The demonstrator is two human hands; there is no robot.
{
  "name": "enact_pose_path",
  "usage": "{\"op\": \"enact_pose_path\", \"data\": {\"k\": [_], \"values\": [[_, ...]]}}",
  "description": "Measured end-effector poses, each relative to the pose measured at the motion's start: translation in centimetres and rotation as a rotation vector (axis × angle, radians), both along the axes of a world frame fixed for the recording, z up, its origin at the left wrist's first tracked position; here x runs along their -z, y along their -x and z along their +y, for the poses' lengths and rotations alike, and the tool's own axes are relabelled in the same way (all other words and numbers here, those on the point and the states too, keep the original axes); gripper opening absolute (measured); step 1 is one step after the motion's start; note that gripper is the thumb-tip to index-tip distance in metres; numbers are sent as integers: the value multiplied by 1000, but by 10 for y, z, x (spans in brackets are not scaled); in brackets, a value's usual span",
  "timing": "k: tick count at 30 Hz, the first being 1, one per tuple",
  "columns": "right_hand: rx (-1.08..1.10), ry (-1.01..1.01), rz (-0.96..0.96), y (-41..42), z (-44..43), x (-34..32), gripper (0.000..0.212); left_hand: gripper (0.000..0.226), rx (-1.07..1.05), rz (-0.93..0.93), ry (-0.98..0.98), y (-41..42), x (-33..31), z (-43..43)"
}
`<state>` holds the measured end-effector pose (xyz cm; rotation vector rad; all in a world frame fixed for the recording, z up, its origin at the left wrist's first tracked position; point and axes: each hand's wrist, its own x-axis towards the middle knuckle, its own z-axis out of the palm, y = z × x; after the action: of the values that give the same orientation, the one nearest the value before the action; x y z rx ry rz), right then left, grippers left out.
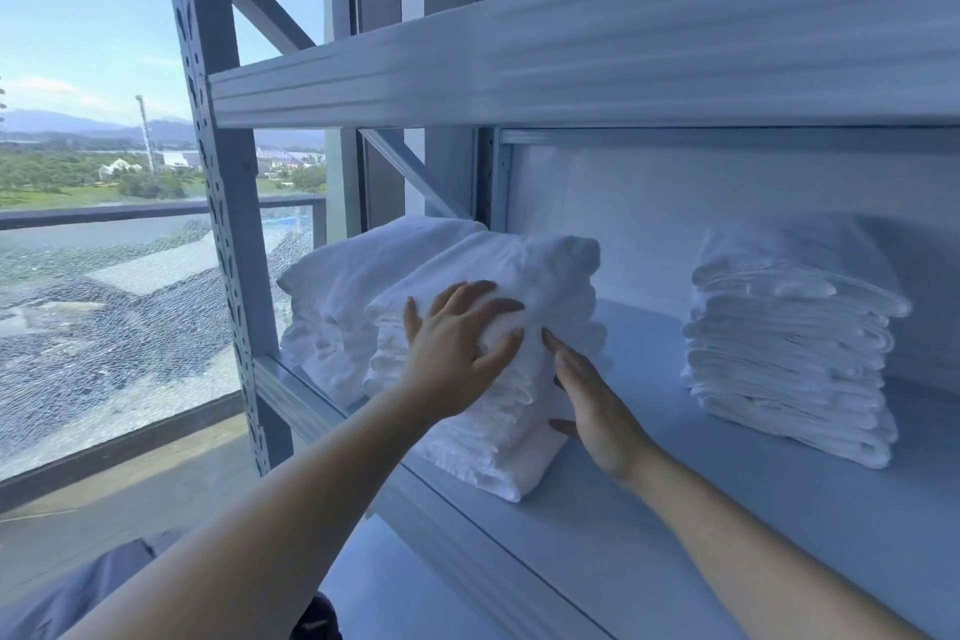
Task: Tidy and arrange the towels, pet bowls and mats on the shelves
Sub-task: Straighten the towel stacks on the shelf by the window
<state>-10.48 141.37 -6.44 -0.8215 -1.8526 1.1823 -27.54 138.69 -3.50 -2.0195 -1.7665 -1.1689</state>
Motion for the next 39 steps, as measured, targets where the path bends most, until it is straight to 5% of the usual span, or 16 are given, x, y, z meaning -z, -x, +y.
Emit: {"op": "enact_pose_path", "data": {"k": [12, 22, 26, 33, 39], "values": [[155, -161, -74, -67, 24, -12, 37, 36, -25, -11, 8, -18, -26, 9], [419, -234, 45, -178, 46, -30, 28, 27, 325, -95, 50, -134, -40, 58], [537, -270, 26, -222, 50, -22, 29, 26, 359, -281, 201, -178, -26, 89], [708, -288, -5, -273, 65, -17, 35, 39, 386, -867, 372, -215, -5, 130], [696, -199, -181, -279, 89, -15, 57, 57, 278, -876, 402, -221, -2, 148]]}}
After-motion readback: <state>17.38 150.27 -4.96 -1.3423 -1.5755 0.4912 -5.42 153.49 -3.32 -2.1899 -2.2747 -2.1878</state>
